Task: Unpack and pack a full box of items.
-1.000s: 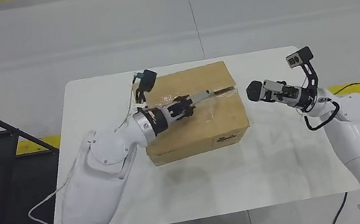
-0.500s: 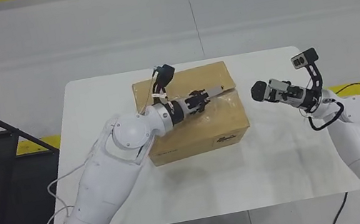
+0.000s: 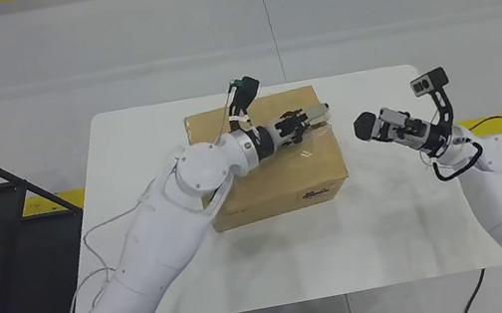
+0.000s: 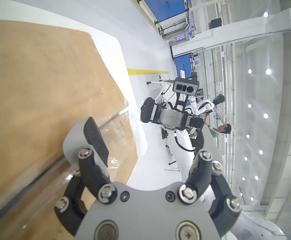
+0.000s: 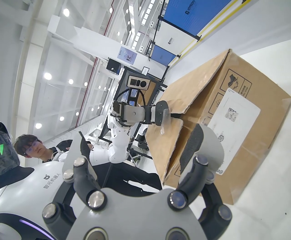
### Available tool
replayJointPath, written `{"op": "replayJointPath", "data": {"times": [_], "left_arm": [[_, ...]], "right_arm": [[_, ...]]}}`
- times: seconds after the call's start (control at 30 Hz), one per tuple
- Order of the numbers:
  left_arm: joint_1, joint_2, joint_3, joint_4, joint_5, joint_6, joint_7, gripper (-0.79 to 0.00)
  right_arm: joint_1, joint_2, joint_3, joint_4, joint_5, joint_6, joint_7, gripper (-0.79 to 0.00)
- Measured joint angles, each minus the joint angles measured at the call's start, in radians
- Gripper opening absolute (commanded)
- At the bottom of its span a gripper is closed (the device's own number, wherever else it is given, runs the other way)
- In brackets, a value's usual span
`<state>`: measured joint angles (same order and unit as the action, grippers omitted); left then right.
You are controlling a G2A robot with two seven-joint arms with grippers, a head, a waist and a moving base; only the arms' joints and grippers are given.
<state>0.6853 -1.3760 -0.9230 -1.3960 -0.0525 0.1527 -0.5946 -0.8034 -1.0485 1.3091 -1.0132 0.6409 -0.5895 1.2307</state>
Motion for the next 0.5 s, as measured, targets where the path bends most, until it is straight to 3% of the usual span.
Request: {"op": "replayJointPath", "data": {"times": [0.5], "left_arm": [[-0.146, -0.086, 0.119, 0.181, -0.115, -0.029, 0.099, 0.000]], "right_arm": [[-0.066, 0.034, 0.065, 0.017, 0.044, -0.015, -0.015, 0.000]]}}
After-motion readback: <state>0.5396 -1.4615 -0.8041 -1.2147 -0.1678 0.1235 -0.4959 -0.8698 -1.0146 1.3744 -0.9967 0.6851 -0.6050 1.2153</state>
